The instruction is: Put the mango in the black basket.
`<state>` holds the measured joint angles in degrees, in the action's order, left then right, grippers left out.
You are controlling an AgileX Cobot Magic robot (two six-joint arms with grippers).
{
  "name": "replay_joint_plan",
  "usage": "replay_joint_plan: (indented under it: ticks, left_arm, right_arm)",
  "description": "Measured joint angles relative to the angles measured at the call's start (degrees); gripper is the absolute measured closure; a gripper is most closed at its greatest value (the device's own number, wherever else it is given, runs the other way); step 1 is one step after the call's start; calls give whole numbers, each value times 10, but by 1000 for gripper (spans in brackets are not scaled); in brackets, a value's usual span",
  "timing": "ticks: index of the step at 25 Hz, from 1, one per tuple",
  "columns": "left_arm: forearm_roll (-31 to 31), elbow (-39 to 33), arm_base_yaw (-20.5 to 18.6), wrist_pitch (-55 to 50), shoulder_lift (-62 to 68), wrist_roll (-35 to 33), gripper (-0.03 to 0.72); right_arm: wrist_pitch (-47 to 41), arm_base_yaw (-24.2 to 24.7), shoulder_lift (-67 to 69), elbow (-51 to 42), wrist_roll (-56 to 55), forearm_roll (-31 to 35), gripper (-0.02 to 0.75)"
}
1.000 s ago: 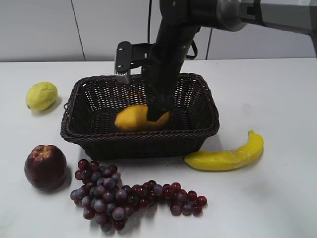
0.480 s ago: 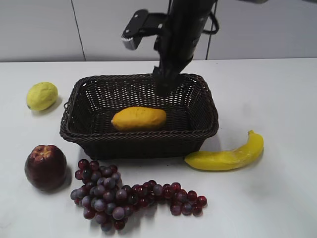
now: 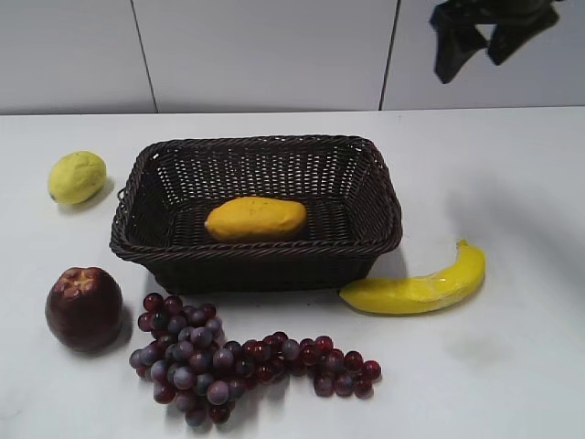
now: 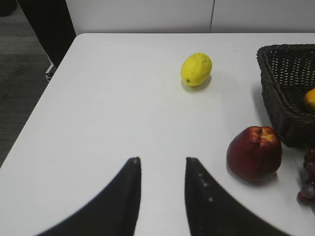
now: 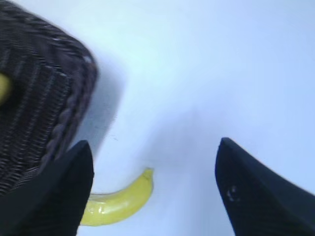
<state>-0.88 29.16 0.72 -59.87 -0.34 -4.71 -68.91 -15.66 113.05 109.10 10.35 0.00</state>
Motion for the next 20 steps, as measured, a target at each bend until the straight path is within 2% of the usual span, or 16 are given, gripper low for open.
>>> replay_joint_plan:
  ticks: [3,7,11,20]
  left_arm:
    - [0,0,0,0,0,0,448]
    - [0,0,0,0,0,0,448]
    - [0,0,0,0,0,0,448]
    - [0,0,0,0,0,0,448]
  right_arm:
    - [-3,60,-5,-15,-62,0,150]
    - [-3,119,-29,-58,-82,20,150]
    - [-3,132,-88,-146,-82,27,150]
    - [6,132,-292,-424,-77,35,150]
